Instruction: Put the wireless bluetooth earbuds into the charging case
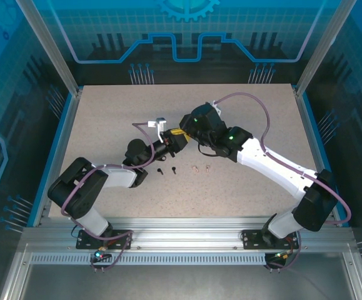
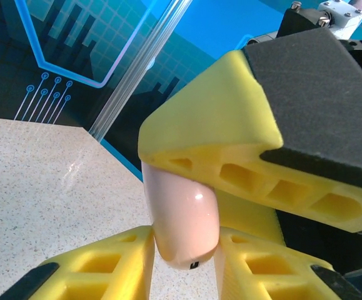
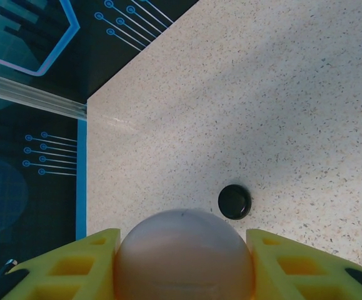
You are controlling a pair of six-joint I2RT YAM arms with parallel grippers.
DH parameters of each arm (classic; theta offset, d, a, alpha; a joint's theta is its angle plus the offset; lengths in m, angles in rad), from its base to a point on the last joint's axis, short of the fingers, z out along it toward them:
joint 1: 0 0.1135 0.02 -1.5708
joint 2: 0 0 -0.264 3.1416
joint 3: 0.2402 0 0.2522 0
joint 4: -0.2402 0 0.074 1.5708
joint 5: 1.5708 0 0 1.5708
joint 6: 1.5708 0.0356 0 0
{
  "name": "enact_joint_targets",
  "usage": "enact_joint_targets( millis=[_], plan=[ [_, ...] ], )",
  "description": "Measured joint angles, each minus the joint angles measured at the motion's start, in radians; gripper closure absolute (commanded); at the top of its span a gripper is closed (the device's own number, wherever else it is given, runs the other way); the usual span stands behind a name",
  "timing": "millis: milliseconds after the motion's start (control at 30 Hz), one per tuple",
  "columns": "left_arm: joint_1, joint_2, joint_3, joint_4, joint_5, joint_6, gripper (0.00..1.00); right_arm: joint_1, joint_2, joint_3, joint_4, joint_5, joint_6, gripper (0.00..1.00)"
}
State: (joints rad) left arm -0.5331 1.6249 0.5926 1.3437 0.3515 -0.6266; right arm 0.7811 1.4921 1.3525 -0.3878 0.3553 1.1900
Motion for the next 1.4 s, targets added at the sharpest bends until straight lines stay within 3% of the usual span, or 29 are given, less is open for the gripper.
enact_joint_targets(
  millis=[400,533,800,1100,1167,1267,1400],
  plan=[
    [0.0,0.0,0.009,0.001,-0.001,0.001,0.68,0.0,-0.012,-0.012,0.019,0.004,0.009,0.71],
    [0.0,0.0,0.016,0.001,-0.005,0.002,0.62,0.003,-0.012,-0.013,0.024,-0.001,0.015,0.71],
    [0.0,0.0,0.022,0.0,-0.019,0.006,0.72,0.01,-0.013,-0.018,0.034,-0.004,0.016,0.71],
    [0.0,0.0,0.022,-0.002,-0.026,0.026,0.96,0.01,-0.013,-0.025,0.049,0.004,0.022,0.71],
    [0.0,0.0,0.022,-0.002,-0.026,0.026,1.0,0.01,-0.013,-0.025,0.049,0.004,0.023,0.65],
    [0.0,0.0,0.022,-0.002,-0.026,0.026,1.0,0.01,-0.014,-0.025,0.05,0.004,0.026,0.38],
    [0.0,0.0,0.026,0.002,-0.021,0.019,1.0,0.008,-0.027,-0.025,0.042,0.0,0.014,0.29]
  ],
)
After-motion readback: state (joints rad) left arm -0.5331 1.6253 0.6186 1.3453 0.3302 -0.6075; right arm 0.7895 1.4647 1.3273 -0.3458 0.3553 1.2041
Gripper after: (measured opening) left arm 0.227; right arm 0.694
